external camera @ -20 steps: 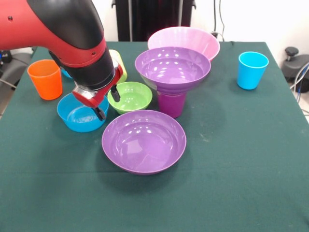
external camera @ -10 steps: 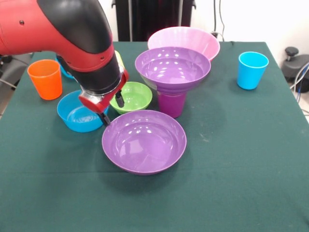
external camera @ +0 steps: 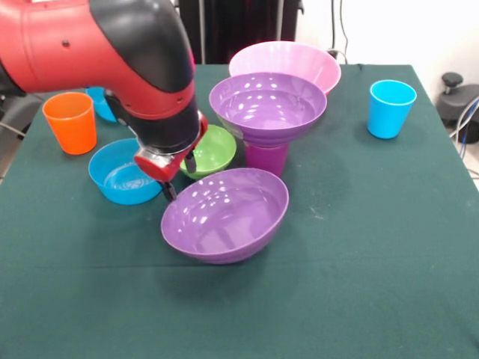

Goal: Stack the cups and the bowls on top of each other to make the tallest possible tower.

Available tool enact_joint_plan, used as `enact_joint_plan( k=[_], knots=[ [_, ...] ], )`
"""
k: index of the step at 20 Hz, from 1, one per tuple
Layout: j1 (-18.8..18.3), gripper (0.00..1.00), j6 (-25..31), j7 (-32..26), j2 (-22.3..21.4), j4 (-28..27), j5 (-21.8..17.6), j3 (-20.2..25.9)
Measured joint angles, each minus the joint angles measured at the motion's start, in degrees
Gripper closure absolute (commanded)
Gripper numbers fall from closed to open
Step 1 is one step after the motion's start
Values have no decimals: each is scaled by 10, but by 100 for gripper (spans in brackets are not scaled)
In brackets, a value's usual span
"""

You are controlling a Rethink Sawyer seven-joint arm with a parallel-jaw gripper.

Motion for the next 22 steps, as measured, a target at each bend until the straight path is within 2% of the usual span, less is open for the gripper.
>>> enact_joint_plan(
  k=[10,22],
  knots=[
    [40,0,0,0,0,0,-17,-29],
    [46,0,0,0,-1,0,-19,-41]
  ],
)
